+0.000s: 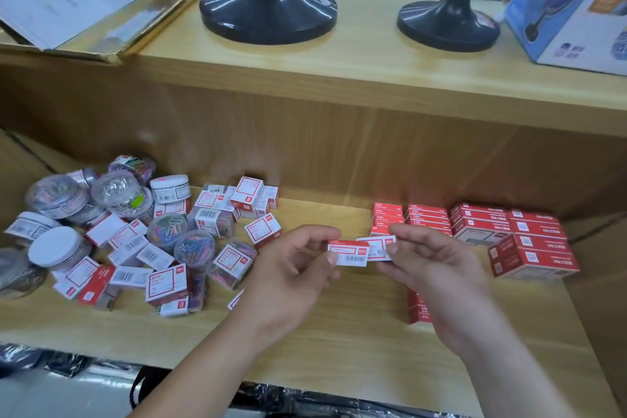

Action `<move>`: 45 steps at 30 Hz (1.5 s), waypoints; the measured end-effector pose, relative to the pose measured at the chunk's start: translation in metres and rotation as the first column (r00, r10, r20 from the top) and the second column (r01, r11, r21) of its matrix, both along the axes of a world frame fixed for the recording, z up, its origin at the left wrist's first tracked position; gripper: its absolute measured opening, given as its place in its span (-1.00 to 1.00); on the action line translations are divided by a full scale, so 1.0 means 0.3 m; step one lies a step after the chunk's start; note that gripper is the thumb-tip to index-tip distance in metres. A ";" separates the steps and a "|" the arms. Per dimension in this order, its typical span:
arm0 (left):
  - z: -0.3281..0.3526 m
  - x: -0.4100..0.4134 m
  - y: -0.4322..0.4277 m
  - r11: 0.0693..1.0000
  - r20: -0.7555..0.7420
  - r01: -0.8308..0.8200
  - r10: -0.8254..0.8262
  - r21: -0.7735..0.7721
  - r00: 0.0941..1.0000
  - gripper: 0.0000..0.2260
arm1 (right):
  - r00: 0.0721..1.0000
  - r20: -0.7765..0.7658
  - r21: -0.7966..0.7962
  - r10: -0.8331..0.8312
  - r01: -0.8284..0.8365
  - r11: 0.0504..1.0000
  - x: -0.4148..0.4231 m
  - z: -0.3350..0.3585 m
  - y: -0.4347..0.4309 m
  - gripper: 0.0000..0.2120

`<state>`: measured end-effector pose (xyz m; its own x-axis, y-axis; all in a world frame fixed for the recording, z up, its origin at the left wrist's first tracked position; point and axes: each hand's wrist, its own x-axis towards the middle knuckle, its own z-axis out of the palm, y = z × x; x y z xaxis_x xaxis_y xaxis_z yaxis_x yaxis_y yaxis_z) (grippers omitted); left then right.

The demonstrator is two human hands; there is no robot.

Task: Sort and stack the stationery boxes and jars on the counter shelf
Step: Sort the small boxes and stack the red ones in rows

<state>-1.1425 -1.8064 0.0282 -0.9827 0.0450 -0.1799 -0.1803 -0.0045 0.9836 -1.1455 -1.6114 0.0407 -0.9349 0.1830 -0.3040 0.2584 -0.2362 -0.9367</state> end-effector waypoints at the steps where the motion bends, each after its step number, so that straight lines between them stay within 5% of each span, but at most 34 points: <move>1: -0.001 0.005 -0.004 1.000 -0.004 -0.003 0.003 0.002 1.000 -0.80 | 1.000 0.002 -0.005 -0.003 0.003 1.000 0.001 -0.001 0.002 -0.79; 7: -0.010 0.012 -0.013 1.000 -0.093 -0.015 0.016 0.016 0.996 -0.92 | 1.000 0.011 0.006 0.008 -0.008 1.000 0.010 -0.005 0.015 -0.78; 15: -0.001 0.023 0.005 0.995 0.055 -0.016 0.010 0.095 0.998 -0.67 | 0.999 0.013 -0.015 0.047 -0.047 0.999 0.017 -0.003 0.009 -0.82; 21: -0.011 0.013 0.018 0.996 0.061 -0.066 0.062 0.063 0.996 -0.72 | 0.995 -0.010 -0.016 0.099 -0.099 0.995 0.025 -0.012 -0.012 -0.81; 25: -0.014 0.005 0.034 0.997 0.019 -0.073 0.073 -0.019 0.997 -0.73 | 0.988 -0.016 0.116 0.153 -0.151 0.982 0.029 -0.036 -0.016 -0.63; 34: -0.054 -0.063 0.068 0.963 -0.065 0.215 -0.228 -0.161 0.972 -0.75 | 0.966 -0.077 0.267 0.247 -0.219 0.938 0.018 -0.014 0.053 -0.70; 39: -0.170 -0.137 0.138 0.925 -0.204 0.160 -0.240 -0.345 0.949 -0.70 | 0.971 -0.070 0.635 0.230 -0.134 0.761 -0.009 -0.063 0.124 -0.73; 45: -0.270 -0.205 0.224 0.840 -0.248 0.099 -0.268 -0.534 0.931 -0.69 | 0.978 -0.040 0.759 0.207 -0.105 0.643 -0.050 -0.085 0.217 -0.83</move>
